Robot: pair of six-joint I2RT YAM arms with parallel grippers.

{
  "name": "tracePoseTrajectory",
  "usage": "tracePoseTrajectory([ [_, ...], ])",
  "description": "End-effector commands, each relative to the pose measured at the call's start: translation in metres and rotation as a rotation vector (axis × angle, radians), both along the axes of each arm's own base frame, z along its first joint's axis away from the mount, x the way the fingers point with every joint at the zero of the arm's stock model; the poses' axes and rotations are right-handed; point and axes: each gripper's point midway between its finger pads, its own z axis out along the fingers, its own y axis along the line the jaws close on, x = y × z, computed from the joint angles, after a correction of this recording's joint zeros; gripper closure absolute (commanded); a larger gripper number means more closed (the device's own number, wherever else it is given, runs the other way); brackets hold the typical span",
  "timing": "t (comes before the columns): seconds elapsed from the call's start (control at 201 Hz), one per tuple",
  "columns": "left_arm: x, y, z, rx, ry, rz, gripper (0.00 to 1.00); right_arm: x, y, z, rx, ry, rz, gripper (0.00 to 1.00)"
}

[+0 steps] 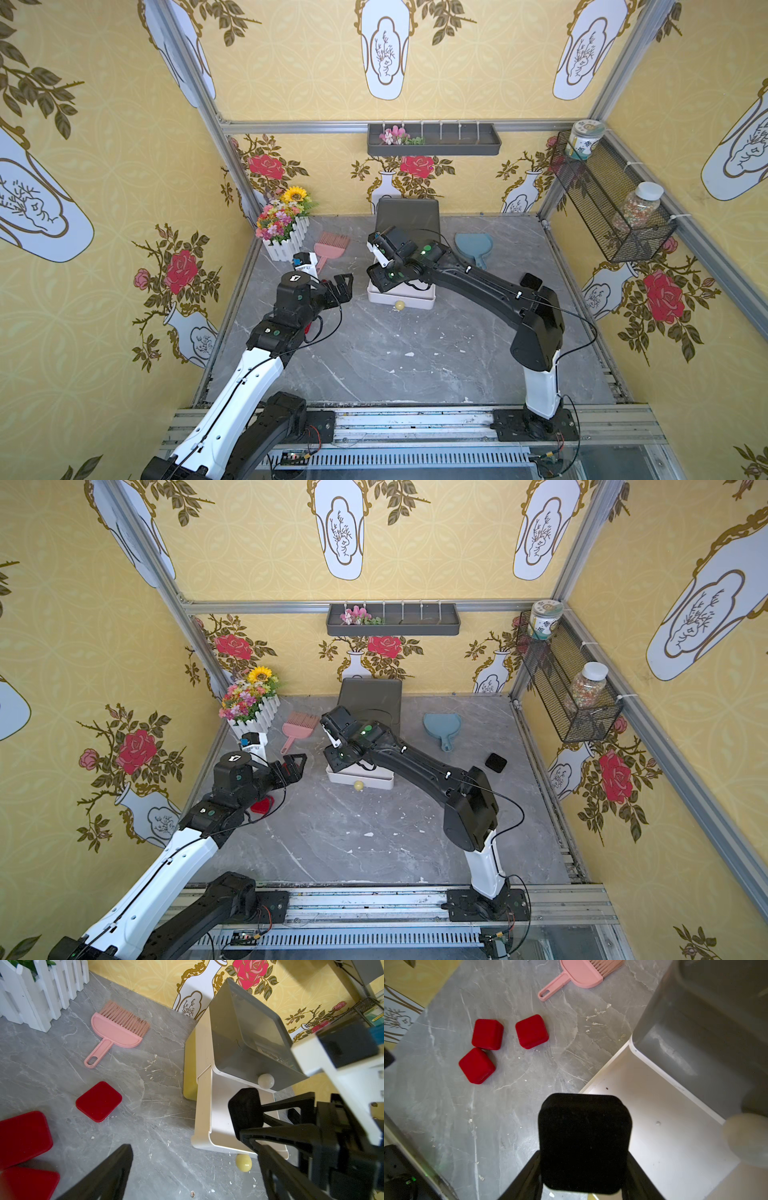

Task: Place the brooch boxes into the drawer by color
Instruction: Place the brooch box in the drawer.

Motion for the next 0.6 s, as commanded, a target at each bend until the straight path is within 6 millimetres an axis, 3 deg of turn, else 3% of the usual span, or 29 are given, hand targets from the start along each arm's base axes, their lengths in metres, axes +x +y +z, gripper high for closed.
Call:
tracePoseTrajectory([
  [0.0,0.000,0.000,0.000,-0.002,0.003,0.002,0.00,0.007,-0.008,-0.010,-0.055,-0.003,-0.067,0.52],
  [0.598,0.000,-0.002,0.001,-0.009,0.001,-0.010,0.00,0.030,-0.014,-0.049,-0.129,0.048,-0.166,0.50],
])
